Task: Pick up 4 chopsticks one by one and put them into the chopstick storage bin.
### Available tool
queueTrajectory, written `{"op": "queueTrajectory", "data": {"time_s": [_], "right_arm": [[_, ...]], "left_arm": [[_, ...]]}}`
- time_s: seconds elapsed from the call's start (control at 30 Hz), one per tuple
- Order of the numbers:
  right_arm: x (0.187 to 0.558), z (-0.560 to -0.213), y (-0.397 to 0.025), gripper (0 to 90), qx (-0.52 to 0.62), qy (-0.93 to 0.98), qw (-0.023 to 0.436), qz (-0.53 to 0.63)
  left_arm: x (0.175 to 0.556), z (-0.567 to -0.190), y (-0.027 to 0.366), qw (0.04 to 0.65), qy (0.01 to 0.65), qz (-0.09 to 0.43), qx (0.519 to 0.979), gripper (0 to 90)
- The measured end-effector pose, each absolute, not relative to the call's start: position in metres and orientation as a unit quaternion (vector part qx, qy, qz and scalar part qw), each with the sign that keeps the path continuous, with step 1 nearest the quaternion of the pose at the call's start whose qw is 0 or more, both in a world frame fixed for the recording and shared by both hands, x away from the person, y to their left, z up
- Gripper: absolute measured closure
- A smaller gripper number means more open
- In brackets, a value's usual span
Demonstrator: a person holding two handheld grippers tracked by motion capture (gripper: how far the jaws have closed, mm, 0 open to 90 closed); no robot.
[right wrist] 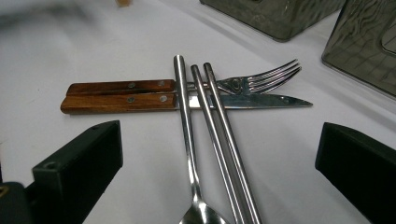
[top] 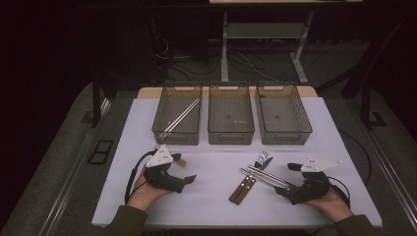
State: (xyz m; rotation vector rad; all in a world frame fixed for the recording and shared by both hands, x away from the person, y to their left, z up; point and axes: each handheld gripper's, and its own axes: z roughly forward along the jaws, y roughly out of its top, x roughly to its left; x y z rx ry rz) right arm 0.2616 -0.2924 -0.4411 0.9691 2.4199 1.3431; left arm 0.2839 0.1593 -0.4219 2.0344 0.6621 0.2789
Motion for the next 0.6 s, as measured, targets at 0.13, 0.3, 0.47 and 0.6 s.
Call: {"op": "queueTrajectory", "data": {"time_s": [0.13,0.3,0.47,0.6], "right_arm": [[0.262,-0.44,-0.293,0.6,0.33,0.821,0.104,0.455],[0.262,-0.439,-0.293,0.6,0.331,0.822,0.099,0.452],[0.262,-0.437,-0.294,0.6,0.327,0.824,0.097,0.452],[0.262,-0.437,-0.294,0.6,0.328,0.824,0.098,0.452]], "left_arm": [[0.279,-0.427,0.16,0.472,0.27,0.106,0.832,2.6],[0.272,-0.431,0.16,0.47,0.267,0.1,0.836,0.0],[0.27,-0.433,0.159,0.462,0.266,0.1,0.84,0.0],[0.271,-0.435,0.159,0.455,0.266,0.099,0.844,0.0]]}}
